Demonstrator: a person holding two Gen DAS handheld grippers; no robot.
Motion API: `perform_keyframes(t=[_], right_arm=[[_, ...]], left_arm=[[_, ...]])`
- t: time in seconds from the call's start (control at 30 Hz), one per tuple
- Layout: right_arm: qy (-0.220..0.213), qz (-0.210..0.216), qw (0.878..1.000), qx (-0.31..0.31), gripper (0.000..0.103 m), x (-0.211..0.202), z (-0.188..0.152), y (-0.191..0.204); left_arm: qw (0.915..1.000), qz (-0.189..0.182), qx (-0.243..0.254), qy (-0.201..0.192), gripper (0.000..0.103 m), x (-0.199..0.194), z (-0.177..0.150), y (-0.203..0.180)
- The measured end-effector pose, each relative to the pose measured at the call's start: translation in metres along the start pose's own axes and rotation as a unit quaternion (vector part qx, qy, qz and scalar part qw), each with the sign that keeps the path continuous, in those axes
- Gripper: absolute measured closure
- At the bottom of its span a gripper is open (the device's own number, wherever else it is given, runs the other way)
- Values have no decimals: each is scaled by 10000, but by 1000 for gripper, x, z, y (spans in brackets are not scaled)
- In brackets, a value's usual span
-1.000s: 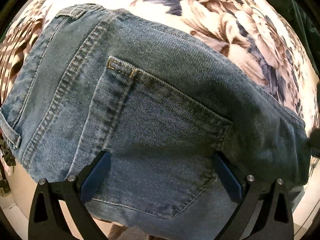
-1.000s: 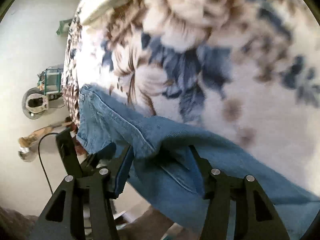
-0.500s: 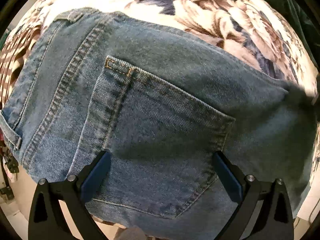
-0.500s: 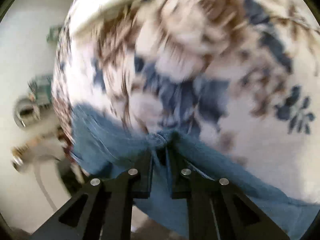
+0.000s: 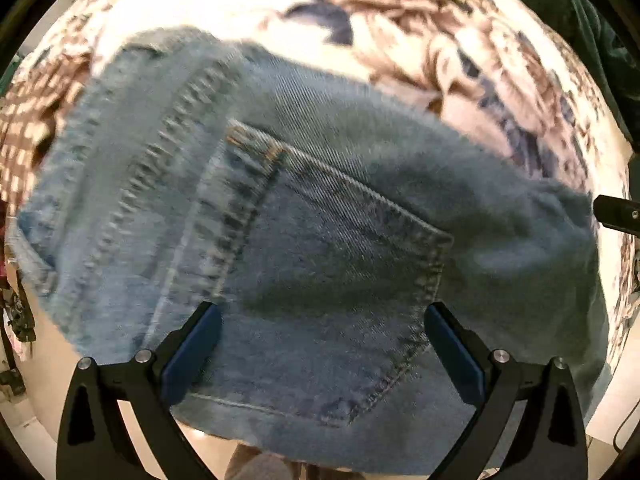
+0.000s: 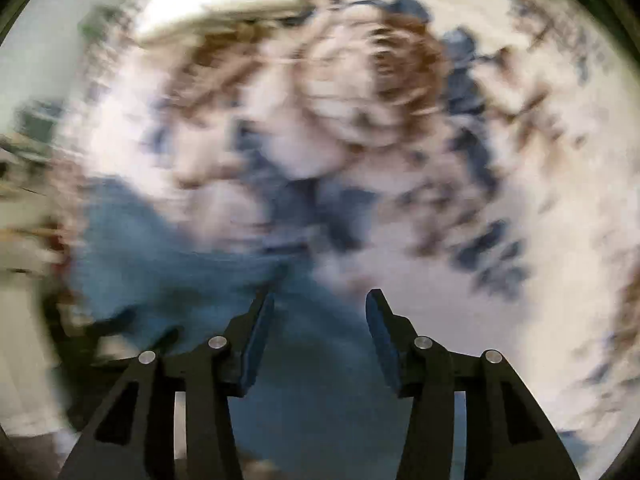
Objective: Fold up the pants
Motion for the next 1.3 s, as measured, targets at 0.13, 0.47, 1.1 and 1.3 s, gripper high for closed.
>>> perform_keyframes(t=[0.13, 0.47, 1.1, 1.3], right_arm=[[591, 145, 9981, 38, 52, 45, -17, -2], [-1295, -394, 9761, 1698, 66, 8, 4, -81], [-1333, -96, 9616, 2398, 69, -17, -111, -139], [-1031, -279, 9540, 2802, 87, 2, -139, -178]], left_arm=[[9997, -1, -43, -248, 0, -23, 11, 2], [9985, -62, 284, -468, 0, -26, 58, -34], [9920, 149, 1221, -277, 0, 12, 97, -125], [9879, 52, 1523, -296, 0, 4, 70, -146]])
Point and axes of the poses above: each gripper's, at about its wrist camera, not at the fingertips, and x roughly the way its jaws point, y to its left, z to its top, the point moved 2 cm from there along x, roughly the way its jaws point, and after that the axes turned 2 degrees about z, right-handed, at the moved point
